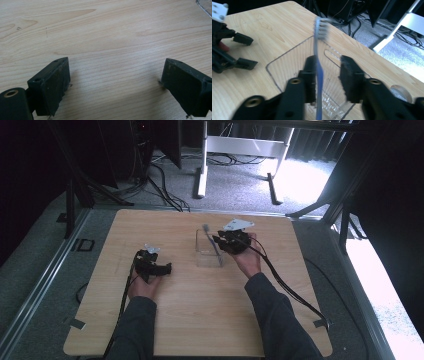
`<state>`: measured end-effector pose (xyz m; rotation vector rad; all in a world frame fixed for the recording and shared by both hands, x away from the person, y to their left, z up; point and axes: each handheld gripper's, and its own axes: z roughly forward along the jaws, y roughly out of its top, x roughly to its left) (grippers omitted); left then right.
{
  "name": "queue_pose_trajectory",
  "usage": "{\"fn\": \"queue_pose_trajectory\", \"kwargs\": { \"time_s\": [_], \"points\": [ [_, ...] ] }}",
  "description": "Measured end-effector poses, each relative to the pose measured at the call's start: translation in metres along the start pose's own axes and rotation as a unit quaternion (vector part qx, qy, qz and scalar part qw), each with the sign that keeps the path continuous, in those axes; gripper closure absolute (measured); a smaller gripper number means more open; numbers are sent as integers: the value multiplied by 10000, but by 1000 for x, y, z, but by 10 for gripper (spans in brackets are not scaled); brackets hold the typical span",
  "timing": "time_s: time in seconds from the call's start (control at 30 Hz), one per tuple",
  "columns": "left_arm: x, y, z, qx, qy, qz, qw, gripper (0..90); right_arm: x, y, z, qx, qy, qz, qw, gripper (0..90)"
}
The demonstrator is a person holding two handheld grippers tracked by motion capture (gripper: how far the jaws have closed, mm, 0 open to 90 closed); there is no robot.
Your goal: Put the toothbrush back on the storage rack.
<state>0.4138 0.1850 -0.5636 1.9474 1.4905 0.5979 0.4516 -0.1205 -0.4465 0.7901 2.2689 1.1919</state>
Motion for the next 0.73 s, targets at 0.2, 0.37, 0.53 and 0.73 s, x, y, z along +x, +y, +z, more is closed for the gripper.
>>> {"fn": "queue_pose_trajectory", "kwargs": {
  "time_s": [0.2,0.37,0.53,0.73],
  "points": [
    [0,0,0,0,1,-2,10000,88,2,5,-15,-55,-28,-10,10000,508],
    [0,0,0,0,3,6,10000,88,3,8,-32,7,-160,-85,9998,460],
    [0,0,0,1,1,0,10000,88,5,8,-46,56,-212,-124,9997,438],
    [0,0,0,6,0,-1,10000,88,1,-6,-61,77,-302,-41,9995,414]
  ]
}}
